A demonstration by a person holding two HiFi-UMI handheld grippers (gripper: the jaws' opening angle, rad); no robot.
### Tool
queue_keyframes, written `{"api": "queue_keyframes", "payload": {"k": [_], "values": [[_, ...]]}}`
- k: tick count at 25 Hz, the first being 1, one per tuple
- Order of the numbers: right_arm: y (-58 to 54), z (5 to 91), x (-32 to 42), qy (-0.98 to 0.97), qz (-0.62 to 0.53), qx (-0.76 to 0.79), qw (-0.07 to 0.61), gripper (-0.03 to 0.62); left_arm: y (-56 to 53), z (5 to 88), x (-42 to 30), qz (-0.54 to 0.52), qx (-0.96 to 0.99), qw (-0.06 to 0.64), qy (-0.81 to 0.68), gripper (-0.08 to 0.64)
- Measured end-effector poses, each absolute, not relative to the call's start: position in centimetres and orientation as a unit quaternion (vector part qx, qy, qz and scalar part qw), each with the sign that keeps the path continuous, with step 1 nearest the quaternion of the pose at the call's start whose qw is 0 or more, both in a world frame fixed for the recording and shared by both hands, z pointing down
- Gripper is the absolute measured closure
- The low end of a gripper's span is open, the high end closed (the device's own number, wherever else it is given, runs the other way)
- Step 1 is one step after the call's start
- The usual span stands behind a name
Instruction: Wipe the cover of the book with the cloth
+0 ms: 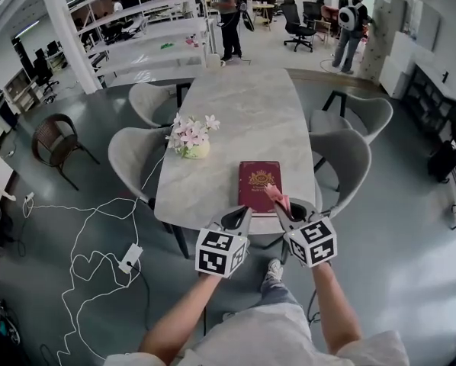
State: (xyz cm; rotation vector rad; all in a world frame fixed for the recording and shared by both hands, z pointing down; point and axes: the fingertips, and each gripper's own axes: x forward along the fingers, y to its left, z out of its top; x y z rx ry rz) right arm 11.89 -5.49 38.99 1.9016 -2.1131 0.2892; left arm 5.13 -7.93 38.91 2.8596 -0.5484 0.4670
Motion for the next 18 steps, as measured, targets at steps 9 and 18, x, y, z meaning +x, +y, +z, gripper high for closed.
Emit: {"api": "queue_keyframes", "payload": {"k": [9, 18], "values": [[-5.34, 38.52, 11.52, -0.725, 0.099, 0.666, 0.146, 0.577, -7.37, 38.81, 5.15, 0.164, 0.966, 0.097, -0.174, 0.552], [-5.39, 38.65, 11.05, -0.724, 0.099, 0.667, 0.145, 0.577, -7.48, 38.77, 4.92, 0.164, 0.967, 0.095, -0.171, 0.552]]}}
